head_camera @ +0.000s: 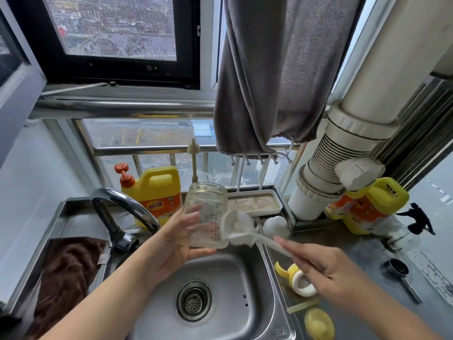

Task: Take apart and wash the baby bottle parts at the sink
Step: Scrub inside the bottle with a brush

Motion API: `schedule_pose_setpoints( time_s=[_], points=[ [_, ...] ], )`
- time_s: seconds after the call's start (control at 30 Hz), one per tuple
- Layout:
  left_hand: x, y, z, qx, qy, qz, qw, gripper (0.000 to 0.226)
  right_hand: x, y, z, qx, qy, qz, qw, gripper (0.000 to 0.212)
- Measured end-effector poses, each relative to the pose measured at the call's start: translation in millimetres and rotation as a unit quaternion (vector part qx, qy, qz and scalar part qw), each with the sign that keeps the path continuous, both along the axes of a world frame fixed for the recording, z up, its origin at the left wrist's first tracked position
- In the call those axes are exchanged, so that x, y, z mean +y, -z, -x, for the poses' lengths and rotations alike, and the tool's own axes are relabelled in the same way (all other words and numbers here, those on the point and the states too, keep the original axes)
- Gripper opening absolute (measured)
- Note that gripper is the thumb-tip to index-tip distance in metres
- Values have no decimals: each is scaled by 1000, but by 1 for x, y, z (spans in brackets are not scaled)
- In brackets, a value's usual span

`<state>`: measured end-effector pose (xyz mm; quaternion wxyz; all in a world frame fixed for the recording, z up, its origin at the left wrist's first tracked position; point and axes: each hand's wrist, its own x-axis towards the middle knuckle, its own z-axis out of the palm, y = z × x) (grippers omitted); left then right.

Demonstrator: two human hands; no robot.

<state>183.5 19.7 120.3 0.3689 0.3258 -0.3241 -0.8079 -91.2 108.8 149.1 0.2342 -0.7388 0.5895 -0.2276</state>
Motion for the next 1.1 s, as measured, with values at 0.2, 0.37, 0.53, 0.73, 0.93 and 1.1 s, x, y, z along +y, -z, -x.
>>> schedule_pose_setpoints(
  time_s=[0.2,0.37,0.53,0.73,0.93,1.1],
  points=[
    [4,-2,8,4,29,18,999,99,-16,-11,-13,-36,-15,2,999,58],
    [2,2,-2,13,27,4,1000,95,-5,-3,2,-17,-14,-31,999,52],
    [1,-2,2,48,20,-14,999,89,-19,-4,-3,-63,3,-5,998,62],
    [1,0,1,50,-5,-23,998,94,-5,-3,-6,-42,-13,-10,999,64],
    [-4,1,6,46,24,-18,998,81,-7,-7,-12,-45,-7,1,999,53],
    [-5,-3,5,-23,20,3,1000,81,-4,-5,-11,-26,-6,8,1000,55]
  ],
)
